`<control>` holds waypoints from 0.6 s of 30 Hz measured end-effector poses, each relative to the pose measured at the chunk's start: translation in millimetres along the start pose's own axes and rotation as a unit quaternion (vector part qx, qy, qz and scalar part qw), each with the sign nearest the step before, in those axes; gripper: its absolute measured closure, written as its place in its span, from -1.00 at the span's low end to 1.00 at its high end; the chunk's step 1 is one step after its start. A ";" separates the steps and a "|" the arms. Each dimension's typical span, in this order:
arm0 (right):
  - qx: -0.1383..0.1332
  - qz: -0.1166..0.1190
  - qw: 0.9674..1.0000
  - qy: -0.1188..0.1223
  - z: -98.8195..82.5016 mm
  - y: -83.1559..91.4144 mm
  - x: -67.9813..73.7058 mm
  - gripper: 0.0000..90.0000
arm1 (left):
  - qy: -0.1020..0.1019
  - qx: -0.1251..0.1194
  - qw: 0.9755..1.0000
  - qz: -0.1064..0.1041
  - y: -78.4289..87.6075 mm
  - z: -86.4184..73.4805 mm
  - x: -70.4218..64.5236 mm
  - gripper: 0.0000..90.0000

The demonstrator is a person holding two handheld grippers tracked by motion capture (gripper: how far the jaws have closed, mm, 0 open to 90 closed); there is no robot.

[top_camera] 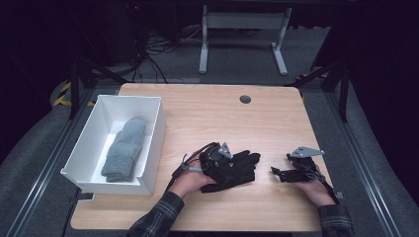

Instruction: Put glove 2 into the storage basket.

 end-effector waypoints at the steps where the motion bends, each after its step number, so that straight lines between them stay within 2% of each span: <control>1: 0.000 0.001 1.000 0.000 0.0 0.0 0.1 -0.69 | 0.006 -0.004 1.000 -0.006 -1.1 -0.9 0.8 -0.76; 4: 0.000 0.001 1.000 0.000 -0.1 -0.1 0.1 -0.69 | -0.003 -0.005 1.000 -0.008 0.8 -1.2 -0.4 -0.70; 6: 0.000 0.001 1.000 0.000 -0.1 -0.1 0.1 -0.69 | -0.015 -0.004 1.000 -0.017 2.7 -0.6 -2.8 -0.51; 8: 0.000 0.000 1.000 0.000 0.0 0.0 0.1 -0.69 | -0.025 0.001 0.999 -0.041 5.4 -0.1 -6.5 -0.12; 10: 0.000 0.001 1.000 0.000 -0.1 0.0 0.1 -0.69 | -0.019 0.006 0.998 -0.057 6.1 0.8 -9.4 0.27; 12: 0.000 0.001 1.000 0.000 -0.1 0.0 0.1 -0.69 | -0.005 0.012 0.998 -0.061 7.3 2.0 -10.6 0.40; 15: 0.000 0.001 1.000 0.000 0.0 -0.1 0.1 -0.69 | 0.016 0.011 0.998 -0.058 11.3 3.6 -11.5 0.48; 18: 0.000 0.001 1.000 0.000 -0.1 0.0 0.2 -0.69 | 0.035 -0.003 0.998 -0.055 24.8 5.7 -12.1 0.48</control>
Point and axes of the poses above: each handheld gripper's, and its own axes: y roughly backward along the jaws, z roughly out of its top, x roughly to its left, the point moved 2 cm from there along -y, roughly forward along the jaws, and after that the axes turned 1 degree about x, right-handed, at the moved point
